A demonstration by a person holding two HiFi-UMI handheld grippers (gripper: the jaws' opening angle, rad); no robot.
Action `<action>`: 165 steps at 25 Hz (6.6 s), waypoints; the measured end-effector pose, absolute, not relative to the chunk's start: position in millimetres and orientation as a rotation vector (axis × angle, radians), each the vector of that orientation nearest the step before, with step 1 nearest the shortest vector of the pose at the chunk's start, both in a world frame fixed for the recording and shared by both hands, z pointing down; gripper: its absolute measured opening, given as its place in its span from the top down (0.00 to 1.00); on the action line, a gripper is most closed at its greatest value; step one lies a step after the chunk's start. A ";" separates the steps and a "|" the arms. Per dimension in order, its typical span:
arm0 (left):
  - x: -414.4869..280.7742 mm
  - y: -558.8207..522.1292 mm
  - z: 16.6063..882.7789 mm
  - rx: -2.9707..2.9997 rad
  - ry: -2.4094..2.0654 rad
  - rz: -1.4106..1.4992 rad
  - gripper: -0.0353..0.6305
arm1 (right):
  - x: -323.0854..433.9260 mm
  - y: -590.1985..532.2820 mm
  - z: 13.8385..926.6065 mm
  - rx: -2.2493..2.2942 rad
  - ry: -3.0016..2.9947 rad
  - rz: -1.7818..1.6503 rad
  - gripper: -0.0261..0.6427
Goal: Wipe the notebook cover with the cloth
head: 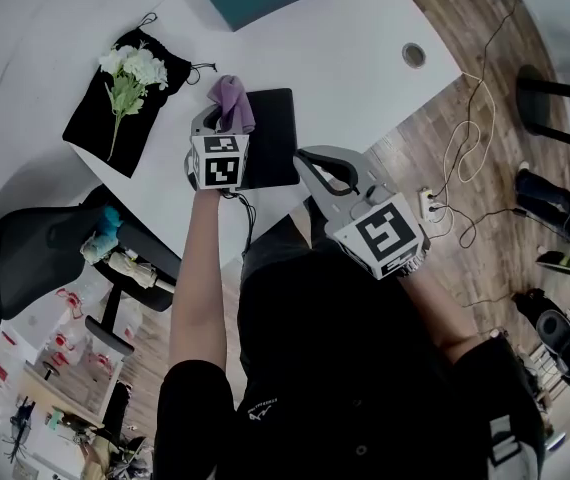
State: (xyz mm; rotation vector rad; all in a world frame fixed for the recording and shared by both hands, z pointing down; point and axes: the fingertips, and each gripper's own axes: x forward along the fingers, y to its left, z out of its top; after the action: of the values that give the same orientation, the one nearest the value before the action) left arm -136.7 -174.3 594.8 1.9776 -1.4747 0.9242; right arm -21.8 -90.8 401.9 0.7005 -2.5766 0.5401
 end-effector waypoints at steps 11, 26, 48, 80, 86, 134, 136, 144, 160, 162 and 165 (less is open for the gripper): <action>-147.3 -169.8 594.2 1.941 -1.517 0.904 0.84 | -25.3 -87.9 402.8 0.653 -2.592 0.535 0.96; -169.3 -151.8 583.7 1.849 -1.600 0.929 0.85 | -18.9 -83.3 397.7 0.588 -2.631 0.507 0.96; -54.8 -121.1 558.1 1.991 -1.398 0.830 0.85 | 32.6 -68.9 396.0 0.533 -2.640 0.468 0.96; -35.0 -125.4 599.8 2.106 -1.225 0.930 0.85 | 23.6 -62.1 408.4 0.803 -2.541 0.556 0.96; -37.5 -124.7 598.6 2.120 -1.216 0.947 0.84 | 18.3 -58.6 410.9 0.838 -2.528 0.574 0.96; -141.5 -99.3 596.2 1.985 -1.409 0.943 0.84 | -35.5 -30.4 412.2 0.772 -2.540 0.558 0.96; -145.9 -97.2 596.7 1.973 -1.420 0.944 0.84 | -35.0 -29.1 412.0 0.771 -2.534 0.554 0.96; -165.0 -89.0 598.6 1.894 -1.473 0.938 0.85 | -33.9 -24.9 413.7 0.739 -2.537 0.553 0.96; -171.6 -86.3 524.0 1.916 -1.646 0.655 0.85 | -11.6 -33.7 409.9 0.730 -2.563 0.546 0.96; -163.0 -87.6 508.5 1.945 -1.642 0.620 0.85 | -7.6 -35.9 409.2 0.726 -2.564 0.545 0.96; -145.1 -88.6 489.7 2.000 -1.614 0.601 0.85 | -1.8 -39.3 408.0 0.717 -2.566 0.538 0.96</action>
State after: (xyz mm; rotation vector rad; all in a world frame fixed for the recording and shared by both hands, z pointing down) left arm -145.1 -88.6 489.7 2.0003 -1.6145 0.6008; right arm -1.8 -39.3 408.0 0.7171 -2.5661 0.5379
